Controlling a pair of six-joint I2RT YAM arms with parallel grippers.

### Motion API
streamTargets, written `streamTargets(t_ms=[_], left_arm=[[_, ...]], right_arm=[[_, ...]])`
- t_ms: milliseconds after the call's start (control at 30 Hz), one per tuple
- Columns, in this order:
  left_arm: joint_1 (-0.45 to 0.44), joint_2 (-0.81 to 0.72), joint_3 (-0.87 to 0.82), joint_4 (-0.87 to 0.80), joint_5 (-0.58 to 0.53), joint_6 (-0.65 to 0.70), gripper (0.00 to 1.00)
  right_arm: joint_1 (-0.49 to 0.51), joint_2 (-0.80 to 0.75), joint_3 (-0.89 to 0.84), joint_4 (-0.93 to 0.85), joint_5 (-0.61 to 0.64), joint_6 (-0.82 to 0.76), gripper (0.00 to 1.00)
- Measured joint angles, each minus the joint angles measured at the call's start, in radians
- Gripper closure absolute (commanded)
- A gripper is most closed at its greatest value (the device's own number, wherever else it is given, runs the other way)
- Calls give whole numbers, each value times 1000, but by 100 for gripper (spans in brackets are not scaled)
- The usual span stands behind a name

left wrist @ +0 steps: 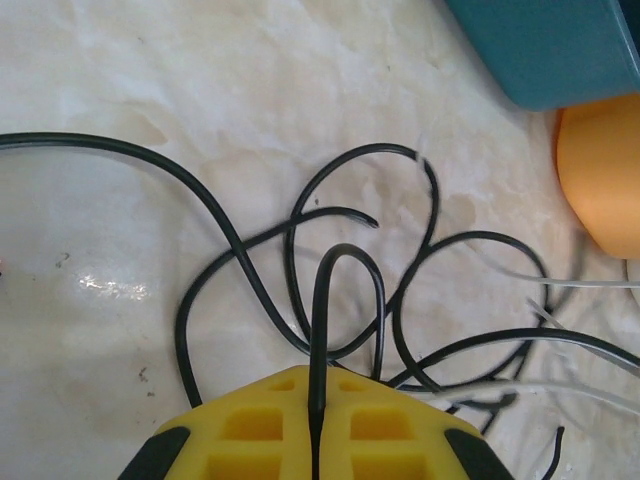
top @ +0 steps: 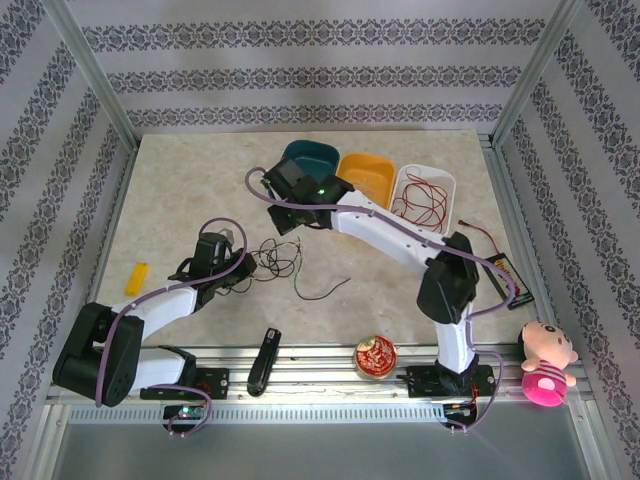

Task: Untangle the cables

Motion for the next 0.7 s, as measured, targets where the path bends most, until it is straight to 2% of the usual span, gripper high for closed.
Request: streamTargets(t_ms=[700], left_arm=[[0, 14, -6, 1, 0, -11, 100]], right_arm=[[2, -326, -69, 15, 93, -29, 100]])
